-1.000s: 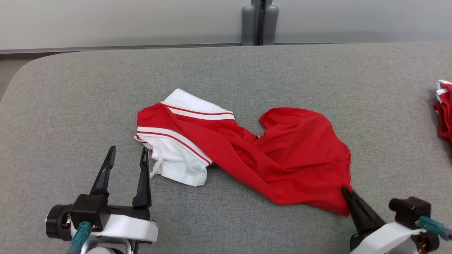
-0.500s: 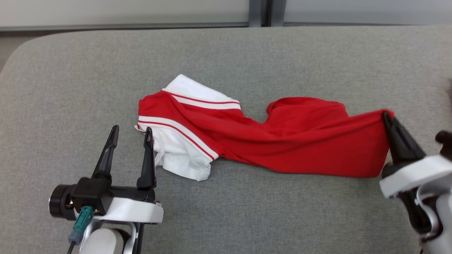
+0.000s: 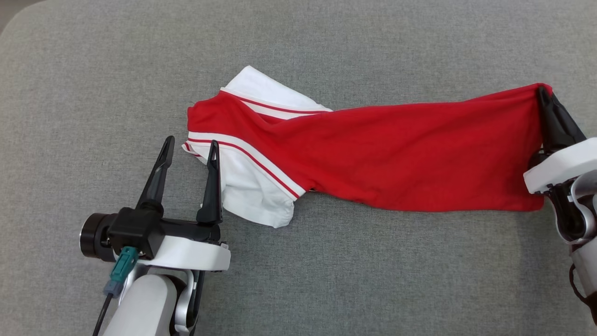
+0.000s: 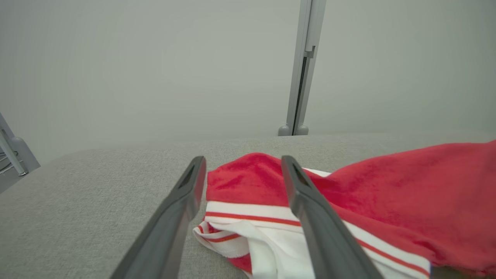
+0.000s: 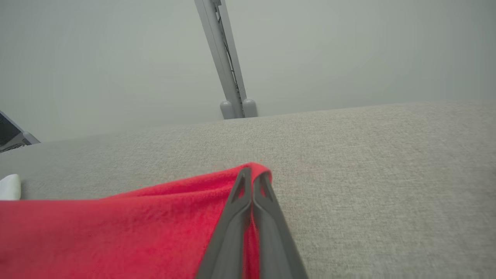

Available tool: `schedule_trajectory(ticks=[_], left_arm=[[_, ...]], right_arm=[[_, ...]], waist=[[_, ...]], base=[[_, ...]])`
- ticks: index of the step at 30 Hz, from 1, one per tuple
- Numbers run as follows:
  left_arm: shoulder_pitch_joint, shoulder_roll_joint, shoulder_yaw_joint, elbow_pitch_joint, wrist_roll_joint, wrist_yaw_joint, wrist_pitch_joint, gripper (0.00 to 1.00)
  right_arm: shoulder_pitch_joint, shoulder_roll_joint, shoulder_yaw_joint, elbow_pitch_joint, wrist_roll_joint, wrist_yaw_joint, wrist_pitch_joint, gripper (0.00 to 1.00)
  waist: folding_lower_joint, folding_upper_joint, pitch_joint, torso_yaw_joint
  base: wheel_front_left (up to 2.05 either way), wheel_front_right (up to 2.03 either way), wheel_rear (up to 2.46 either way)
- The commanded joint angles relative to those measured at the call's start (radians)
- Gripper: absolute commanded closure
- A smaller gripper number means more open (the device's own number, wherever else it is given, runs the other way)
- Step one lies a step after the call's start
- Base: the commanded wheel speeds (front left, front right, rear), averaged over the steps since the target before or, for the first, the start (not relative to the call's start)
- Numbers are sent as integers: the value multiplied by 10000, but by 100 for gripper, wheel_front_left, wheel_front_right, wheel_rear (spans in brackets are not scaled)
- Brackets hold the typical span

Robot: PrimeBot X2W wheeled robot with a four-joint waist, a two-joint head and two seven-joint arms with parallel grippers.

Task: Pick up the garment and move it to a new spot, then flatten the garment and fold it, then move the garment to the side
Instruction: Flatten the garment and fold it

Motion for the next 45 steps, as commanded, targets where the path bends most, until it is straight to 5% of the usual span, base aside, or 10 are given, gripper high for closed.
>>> schedule_trajectory(ticks=[1,2,3,4,11,18,33,45], left_arm=[[-211,-1,48,72,67,-59,-51,0],[-222,-17,61,101,77,-79,-53,0],[-225,-22,98,111,85,-78,-48,0],[-218,-32,129,119,93,-80,-50,0],[60,-27,339,195,201,-129,-53,0],[506,119,703,242,273,-191,-55,0],[2171,461,1027,367,213,-201,-54,0],[2552,585,870,297,169,-113,138,0]], right_arm=[[-309,-81,289,453,221,0,-271,64],[-411,-74,416,615,318,0,-409,42],[-491,-103,543,768,386,0,-586,42],[-522,-122,679,880,465,0,-743,0],[-302,-530,1269,773,794,-1,-1504,0],[783,-881,841,-611,48,-1,-1729,0],[5261,461,-745,-4034,-1816,0,-623,0],[6460,1044,-1406,-5758,-2473,0,492,0]], waist=[[0,0,46,-34],[0,0,46,-57],[0,0,39,-98],[0,0,15,-144],[0,0,-353,-386],[0,0,-1151,-596],[0,0,-2759,-1078],[0,0,-2993,-1158]], base=[[0,0,0],[0,0,0],[0,0,0],[0,0,0],[0,0,0],[0,0,0],[0,0,0],[0,0,0]])
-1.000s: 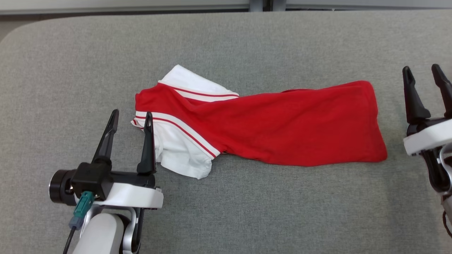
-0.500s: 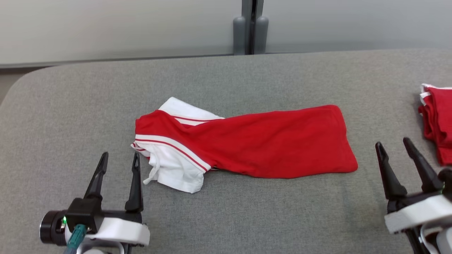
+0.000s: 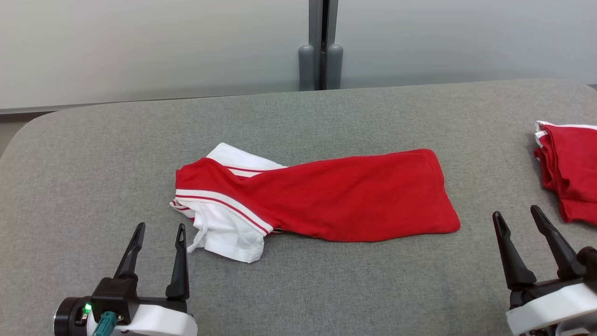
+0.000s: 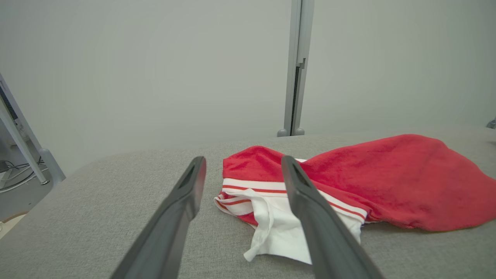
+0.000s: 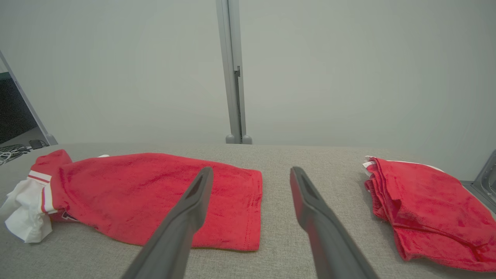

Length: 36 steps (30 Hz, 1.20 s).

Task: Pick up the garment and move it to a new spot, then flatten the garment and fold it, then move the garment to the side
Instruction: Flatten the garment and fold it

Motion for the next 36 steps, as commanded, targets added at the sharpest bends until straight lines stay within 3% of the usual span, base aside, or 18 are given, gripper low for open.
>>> schedule_trajectory(ticks=[1,11,17,24,33,34,35,36], left_arm=[[11,64,-3,-38,-19,23,11,0],[-133,118,-74,-35,-48,75,20,0],[-412,72,-178,-87,-28,66,28,0],[-1156,-208,-441,-32,94,7,-55,0],[-1800,-468,-537,324,148,-98,-158,0],[-1834,-478,-533,354,154,-111,-163,0],[-1866,-489,-518,373,162,-114,-169,0],[-1886,-494,-497,384,170,-109,-176,0]], right_arm=[[126,19,-37,-120,-63,0,77,0],[139,124,-99,-281,-79,0,212,0],[-161,5,-82,244,178,0,270,0],[-1059,-313,192,2111,650,0,214,0],[-2552,-577,1594,4597,1586,0,-136,0],[-2627,-607,1807,4740,1738,0,-162,16],[-2669,-636,1992,4845,1879,0,-224,16],[-2707,-699,2155,4903,1972,0,-311,98]], waist=[[0,-1,10,8],[0,-1,41,41],[0,-1,332,220],[0,-1,1229,636],[0,-1,1841,823],[0,-1,1850,824],[0,-1,1858,818],[0,-1,1864,807]], base=[[0,0,0],[0,0,0],[0,0,0],[0,0,0],[0,0,0],[0,0,0],[0,0,0],[0,0,0]])
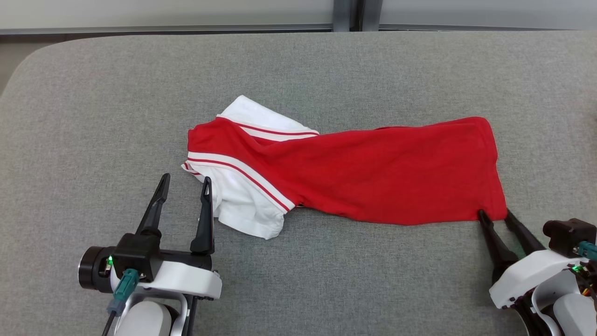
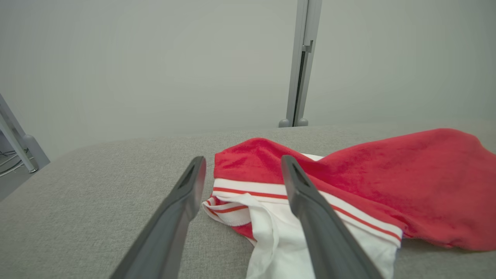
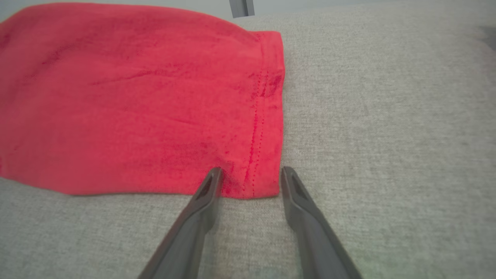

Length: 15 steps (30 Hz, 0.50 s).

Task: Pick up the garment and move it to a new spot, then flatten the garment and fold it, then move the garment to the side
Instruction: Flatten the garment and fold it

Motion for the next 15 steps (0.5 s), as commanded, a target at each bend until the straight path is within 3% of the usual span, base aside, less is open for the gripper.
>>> schedule_trajectory(ticks=[1,9,15], left_arm=[[-209,24,61,26,88,-23,-48,0],[-6,77,259,-74,143,-6,-54,0],[229,117,411,-156,153,38,-55,0]], right_arm=[[-40,-148,305,151,218,0,-157,100],[360,-584,254,-591,442,-1,-1248,100],[1121,-623,-372,-1655,202,-1,-1294,100]], waist=[[0,-1,10,-25],[0,-1,-188,-245],[0,-1,-384,-386]], base=[[0,0,0],[0,0,0],[0,0,0]])
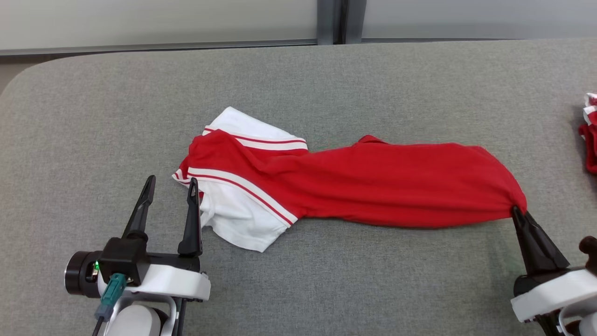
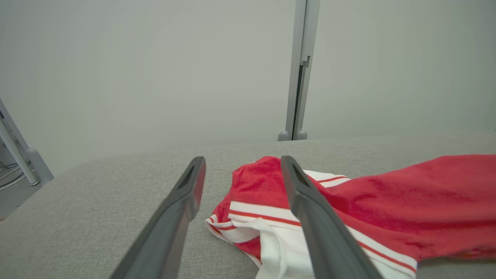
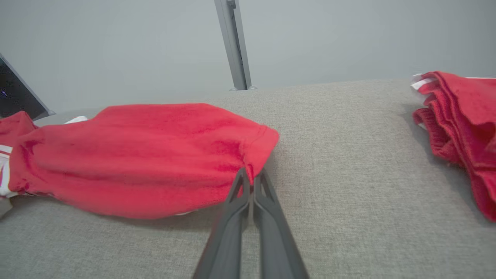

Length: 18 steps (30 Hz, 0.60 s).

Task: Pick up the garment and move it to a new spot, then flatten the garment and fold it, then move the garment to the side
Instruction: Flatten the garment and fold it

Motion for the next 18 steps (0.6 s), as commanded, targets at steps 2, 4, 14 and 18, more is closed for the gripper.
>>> schedule_trajectory(ticks=[2,4,14,18], left_arm=[[144,60,80,-43,48,49,-41,0],[178,55,122,-101,46,63,-41,0],[-205,-126,5,-225,149,-24,-40,0],[-427,-273,-60,-265,212,-79,-41,0]], right_arm=[[369,19,-310,-517,-168,-2,128,100],[591,97,-603,-983,-257,-3,372,100],[-136,209,-1315,-1922,-496,-2,1615,100],[-954,10,-1189,-1662,-351,-2,1777,100]], waist=[[0,0,-89,-65],[0,0,-107,-98],[0,0,306,214],[0,0,719,507]], base=[[0,0,0],[0,0,0],[0,0,0],[0,0,0]])
